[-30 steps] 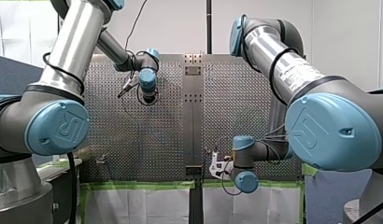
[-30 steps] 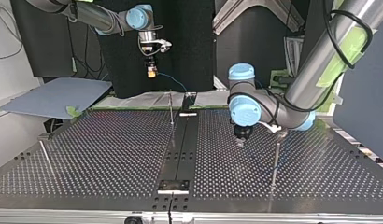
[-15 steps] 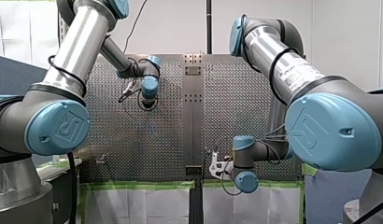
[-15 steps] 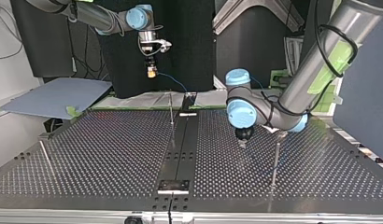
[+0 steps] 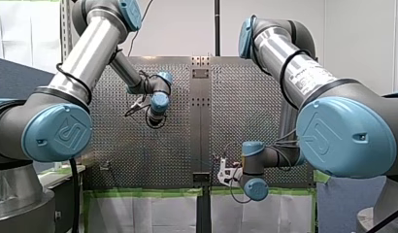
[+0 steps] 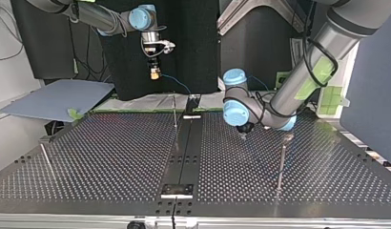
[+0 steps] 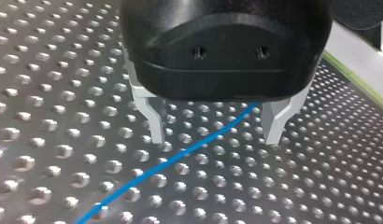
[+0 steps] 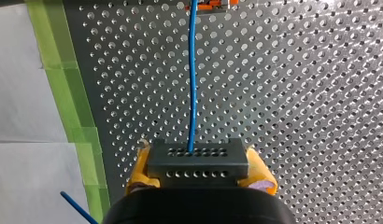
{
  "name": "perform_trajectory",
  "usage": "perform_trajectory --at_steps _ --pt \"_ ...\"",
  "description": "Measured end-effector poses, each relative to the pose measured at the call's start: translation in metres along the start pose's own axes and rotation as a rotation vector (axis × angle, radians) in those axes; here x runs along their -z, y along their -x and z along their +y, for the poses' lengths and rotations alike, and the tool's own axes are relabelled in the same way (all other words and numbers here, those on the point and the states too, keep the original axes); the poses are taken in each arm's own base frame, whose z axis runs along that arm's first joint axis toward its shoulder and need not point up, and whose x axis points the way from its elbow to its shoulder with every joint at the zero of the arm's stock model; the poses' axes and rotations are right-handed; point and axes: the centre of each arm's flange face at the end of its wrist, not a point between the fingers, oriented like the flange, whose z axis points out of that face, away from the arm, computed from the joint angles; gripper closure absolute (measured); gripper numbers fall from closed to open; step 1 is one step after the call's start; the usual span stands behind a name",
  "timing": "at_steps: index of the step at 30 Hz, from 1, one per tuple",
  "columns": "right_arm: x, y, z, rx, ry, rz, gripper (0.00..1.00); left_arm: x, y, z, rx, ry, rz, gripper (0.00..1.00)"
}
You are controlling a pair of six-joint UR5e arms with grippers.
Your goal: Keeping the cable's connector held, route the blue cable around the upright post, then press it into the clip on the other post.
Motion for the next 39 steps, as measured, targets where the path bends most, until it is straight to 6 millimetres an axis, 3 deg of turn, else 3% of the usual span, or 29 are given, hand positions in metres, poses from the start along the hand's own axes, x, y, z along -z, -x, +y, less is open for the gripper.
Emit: perform_trajectory --at_steps 8,22,39 --pt "0.000 0.000 0.000 -0.002 -0.002 0.003 1.00 -0.004 -0.009 -0.004 -0.032 0.022 0.033 0.01" --pt "0.000 0.000 -0.001 -0.002 -0.009 0.003 1.00 -0.017 -0.042 -0.051 -0.078 -0.027 0.091 0.01" --pt "0.000 -0.001 -0.003 -0.002 -0.012 0.006 1.00 -0.013 -0.047 -0.087 0.004 -0.099 0.059 0.01"
